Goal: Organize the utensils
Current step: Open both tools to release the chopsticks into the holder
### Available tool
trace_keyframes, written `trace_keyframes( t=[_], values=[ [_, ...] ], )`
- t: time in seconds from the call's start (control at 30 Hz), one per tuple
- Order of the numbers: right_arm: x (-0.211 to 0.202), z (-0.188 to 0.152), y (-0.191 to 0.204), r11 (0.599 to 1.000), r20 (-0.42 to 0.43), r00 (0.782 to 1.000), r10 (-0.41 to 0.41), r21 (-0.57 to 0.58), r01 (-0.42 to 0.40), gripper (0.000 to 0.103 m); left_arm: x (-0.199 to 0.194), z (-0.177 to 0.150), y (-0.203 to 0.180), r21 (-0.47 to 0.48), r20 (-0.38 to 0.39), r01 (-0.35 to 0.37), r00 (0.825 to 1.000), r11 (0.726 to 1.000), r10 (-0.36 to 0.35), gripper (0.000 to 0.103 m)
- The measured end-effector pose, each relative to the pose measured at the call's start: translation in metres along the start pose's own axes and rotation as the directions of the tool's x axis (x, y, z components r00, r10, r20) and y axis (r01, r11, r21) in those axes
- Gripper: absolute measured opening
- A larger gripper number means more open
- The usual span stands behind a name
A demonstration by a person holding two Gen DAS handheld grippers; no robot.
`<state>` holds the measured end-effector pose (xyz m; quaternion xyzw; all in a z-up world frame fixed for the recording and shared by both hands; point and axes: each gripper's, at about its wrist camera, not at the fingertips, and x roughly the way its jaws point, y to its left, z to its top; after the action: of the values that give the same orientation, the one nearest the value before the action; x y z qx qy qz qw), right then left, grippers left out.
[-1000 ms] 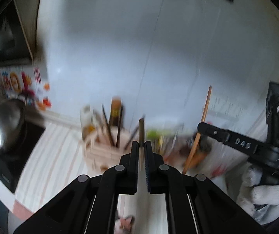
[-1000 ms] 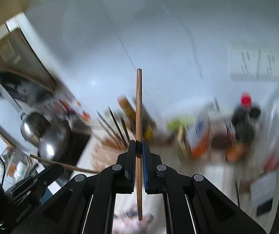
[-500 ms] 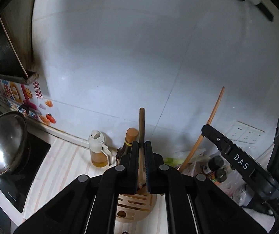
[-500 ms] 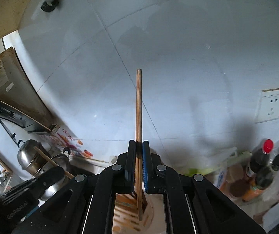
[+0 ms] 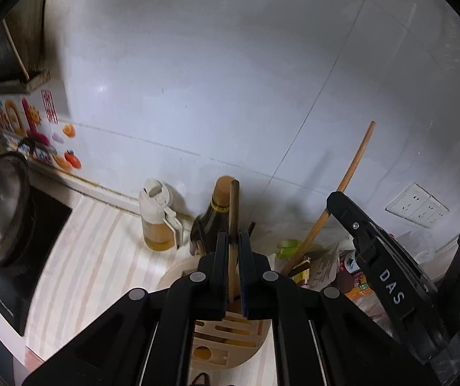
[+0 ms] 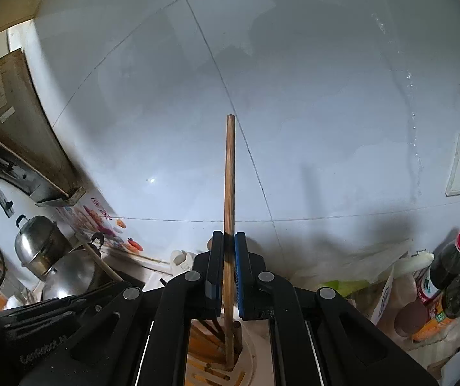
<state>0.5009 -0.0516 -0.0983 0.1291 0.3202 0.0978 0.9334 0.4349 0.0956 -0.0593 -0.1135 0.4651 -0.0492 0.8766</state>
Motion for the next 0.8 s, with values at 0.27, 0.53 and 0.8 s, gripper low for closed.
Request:
trace_keyframes(
  t=[0.27, 0.53, 0.8],
  values=[
    [0.001, -0.025, 0.002, 0.999, -0.025, 1.000, 0.015, -0.046, -0.016, 0.007, 0.000, -0.009, -0.001, -0.024, -0.035, 0.037, 0.999, 0.999, -0.038, 0.004],
    [-0.028, -0.027, -0.016, 0.996, -0.124, 0.988, 0.090, 0.006, -0.090, 0.049, -0.042, -0.013, -0.001, -0.031, 0.030, -0.029, 0.999, 0.999, 0.030, 0.059],
    [-0.081, -0.033, -0.045, 0.998, -0.147, 0.989, -0.009, 0.062, 0.019, 0.080, -0.071, -0.048, 0.003, -0.016, 0.127, -0.181, 0.975, 0.983, 0.181, 0.103]
  ],
)
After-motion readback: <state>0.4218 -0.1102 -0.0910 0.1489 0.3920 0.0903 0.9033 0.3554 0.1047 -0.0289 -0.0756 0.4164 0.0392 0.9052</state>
